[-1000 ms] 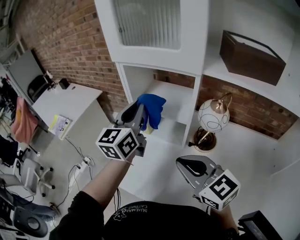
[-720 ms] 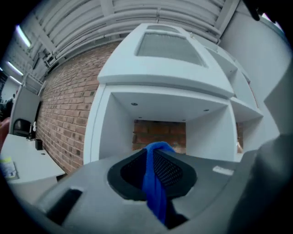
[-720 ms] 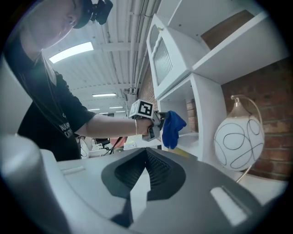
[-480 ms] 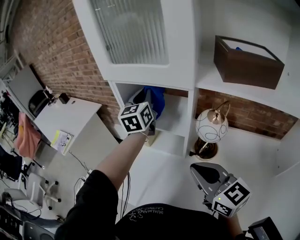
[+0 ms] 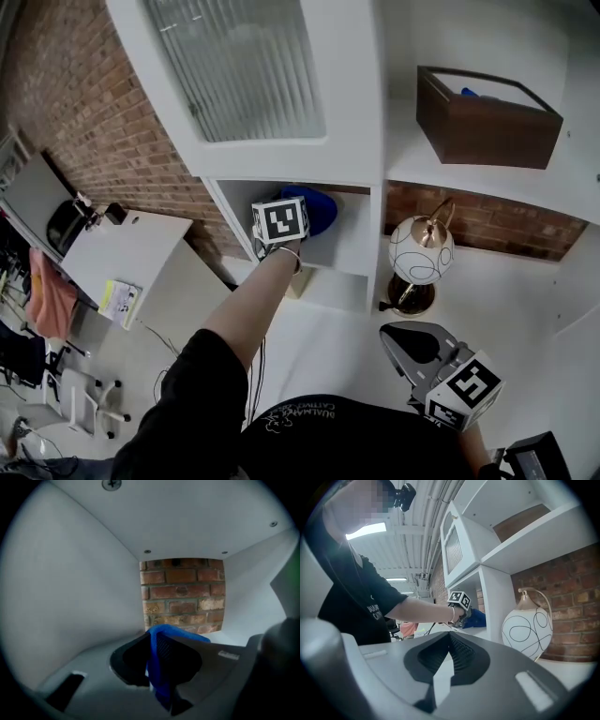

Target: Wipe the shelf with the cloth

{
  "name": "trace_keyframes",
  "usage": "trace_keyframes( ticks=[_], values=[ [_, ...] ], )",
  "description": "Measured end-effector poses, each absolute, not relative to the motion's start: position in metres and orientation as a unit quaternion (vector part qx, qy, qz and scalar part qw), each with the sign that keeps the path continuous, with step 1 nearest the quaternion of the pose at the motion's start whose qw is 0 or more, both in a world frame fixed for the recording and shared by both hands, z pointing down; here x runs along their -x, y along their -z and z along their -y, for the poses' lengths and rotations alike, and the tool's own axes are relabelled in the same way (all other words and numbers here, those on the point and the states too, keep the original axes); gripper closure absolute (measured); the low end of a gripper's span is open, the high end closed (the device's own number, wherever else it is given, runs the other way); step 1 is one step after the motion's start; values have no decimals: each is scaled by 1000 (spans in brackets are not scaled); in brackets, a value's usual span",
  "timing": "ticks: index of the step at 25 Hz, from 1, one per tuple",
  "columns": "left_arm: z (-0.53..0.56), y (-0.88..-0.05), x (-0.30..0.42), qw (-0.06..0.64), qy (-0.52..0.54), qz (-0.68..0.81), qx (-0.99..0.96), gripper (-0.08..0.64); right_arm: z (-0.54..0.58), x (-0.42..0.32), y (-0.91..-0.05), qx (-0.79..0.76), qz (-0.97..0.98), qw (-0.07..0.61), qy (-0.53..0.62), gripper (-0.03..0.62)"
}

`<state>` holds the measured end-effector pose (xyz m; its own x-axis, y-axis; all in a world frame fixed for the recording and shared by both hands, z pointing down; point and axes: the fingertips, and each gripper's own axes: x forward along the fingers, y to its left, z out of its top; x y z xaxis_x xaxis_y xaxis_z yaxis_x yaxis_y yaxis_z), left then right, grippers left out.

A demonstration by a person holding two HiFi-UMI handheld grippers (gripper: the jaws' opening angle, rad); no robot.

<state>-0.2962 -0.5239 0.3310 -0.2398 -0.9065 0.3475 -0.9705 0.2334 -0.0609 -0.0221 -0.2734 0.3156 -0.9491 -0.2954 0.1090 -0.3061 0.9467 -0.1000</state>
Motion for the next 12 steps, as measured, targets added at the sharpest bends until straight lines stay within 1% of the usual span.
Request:
trace_keyframes(
  ticks=[4, 8, 12],
  values=[
    [535, -338, 300, 138, -157, 774, -597, 537, 271, 29, -323, -148, 986, 57, -55, 584],
    [543, -356, 294, 157, -185, 752, -613, 537, 275, 24, -324, -161, 984, 53, -61, 584],
    [546, -368, 281, 160, -210, 726, -635, 537, 274, 19, -323, -174, 981, 52, -63, 584]
  ],
)
